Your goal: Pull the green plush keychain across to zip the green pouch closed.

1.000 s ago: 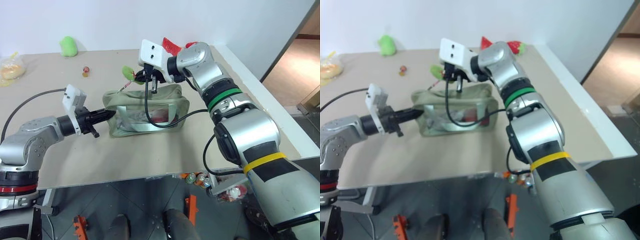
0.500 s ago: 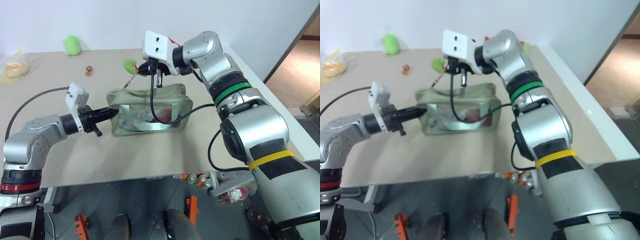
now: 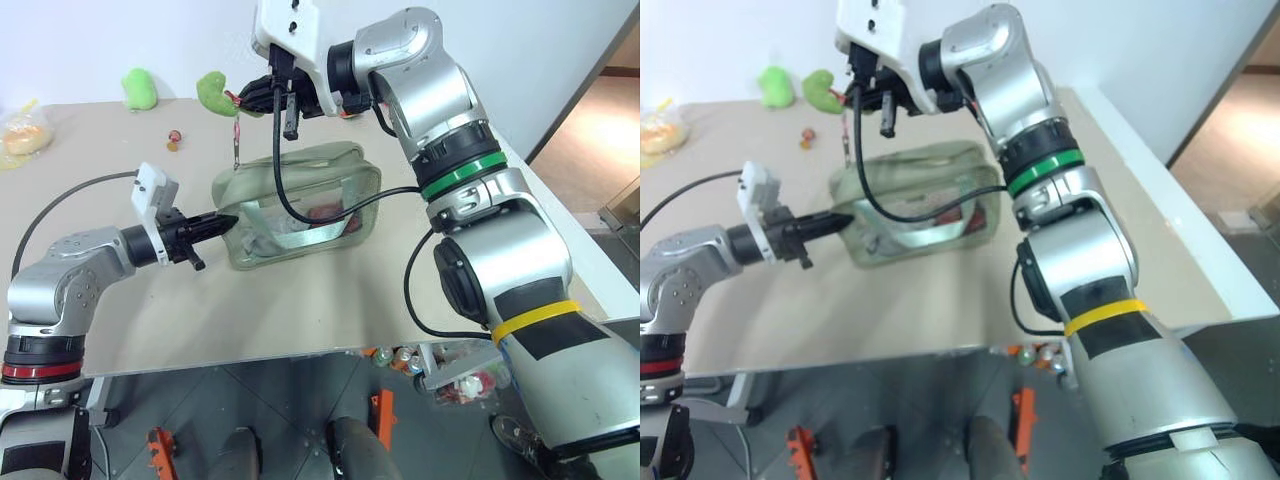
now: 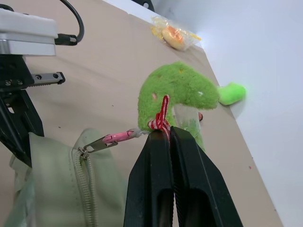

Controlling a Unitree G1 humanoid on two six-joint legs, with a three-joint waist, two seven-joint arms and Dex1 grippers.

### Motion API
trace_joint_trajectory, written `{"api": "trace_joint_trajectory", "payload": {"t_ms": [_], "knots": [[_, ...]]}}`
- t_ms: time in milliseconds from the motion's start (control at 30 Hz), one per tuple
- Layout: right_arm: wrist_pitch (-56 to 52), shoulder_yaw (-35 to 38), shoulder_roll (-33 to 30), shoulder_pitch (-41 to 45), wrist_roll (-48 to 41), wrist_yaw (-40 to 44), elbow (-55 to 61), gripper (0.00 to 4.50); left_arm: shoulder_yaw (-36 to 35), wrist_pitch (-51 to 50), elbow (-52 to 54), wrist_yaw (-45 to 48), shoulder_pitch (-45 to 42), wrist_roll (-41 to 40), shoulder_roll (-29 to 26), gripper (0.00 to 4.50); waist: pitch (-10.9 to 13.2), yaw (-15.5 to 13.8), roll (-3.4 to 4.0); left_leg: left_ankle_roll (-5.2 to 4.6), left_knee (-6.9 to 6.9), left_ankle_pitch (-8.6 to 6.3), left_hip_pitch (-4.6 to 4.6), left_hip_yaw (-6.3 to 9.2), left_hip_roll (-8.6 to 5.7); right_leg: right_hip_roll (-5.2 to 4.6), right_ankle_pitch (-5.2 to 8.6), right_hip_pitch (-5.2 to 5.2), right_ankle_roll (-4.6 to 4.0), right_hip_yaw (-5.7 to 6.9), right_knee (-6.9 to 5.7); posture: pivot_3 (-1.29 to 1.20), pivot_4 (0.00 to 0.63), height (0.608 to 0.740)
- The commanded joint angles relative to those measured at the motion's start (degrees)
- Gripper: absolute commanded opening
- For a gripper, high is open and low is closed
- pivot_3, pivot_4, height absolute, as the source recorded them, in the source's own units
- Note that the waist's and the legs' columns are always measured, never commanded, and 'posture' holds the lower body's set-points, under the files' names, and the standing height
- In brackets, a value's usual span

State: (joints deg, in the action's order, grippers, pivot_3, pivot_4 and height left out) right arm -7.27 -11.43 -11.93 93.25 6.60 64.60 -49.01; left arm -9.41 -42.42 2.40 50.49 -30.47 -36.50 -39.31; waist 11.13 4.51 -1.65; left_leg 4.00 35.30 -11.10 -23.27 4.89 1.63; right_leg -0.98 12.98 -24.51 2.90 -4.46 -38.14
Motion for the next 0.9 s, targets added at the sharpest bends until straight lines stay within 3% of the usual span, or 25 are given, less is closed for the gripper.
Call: {"api": "trace_joint_trajectory", "payload": {"t_ms": [33,633,900], "knots": [[1.1,1.4,-2.5,0.3,-1.7,0.0,6.9,0.01,1.3,-1.5,-1.1,0.4,2.0,1.0,-0.8,0.00,0.0,0.0,0.00,0.00,0.00,0.00,0.00,0.00,0.00,0.00,0.00,0.01,0.00,0.00,0.00,0.00,0.150,0.740],[11.4,1.6,-17.3,-3.9,0.7,-2.7,4.4,0.01,0.7,-2.6,0.4,0.0,2.8,0.4,-1.1,0.00,0.0,0.0,0.02,0.00,0.02,0.00,0.05,-0.02,0.01,0.01,0.00,0.03,-0.02,-0.01,-0.01,0.00,0.150,0.740],[17.4,0.3,-27.2,-14.4,5.6,-5.7,6.5,0.01,-0.9,-3.4,1.8,-0.2,4.6,-0.6,-1.6,0.00,0.0,-0.2,0.03,0.00,0.04,0.00,0.07,-0.09,-0.06,-0.07,0.03,0.10,0.03,-0.06,0.04,0.00,0.150,0.740]]}}
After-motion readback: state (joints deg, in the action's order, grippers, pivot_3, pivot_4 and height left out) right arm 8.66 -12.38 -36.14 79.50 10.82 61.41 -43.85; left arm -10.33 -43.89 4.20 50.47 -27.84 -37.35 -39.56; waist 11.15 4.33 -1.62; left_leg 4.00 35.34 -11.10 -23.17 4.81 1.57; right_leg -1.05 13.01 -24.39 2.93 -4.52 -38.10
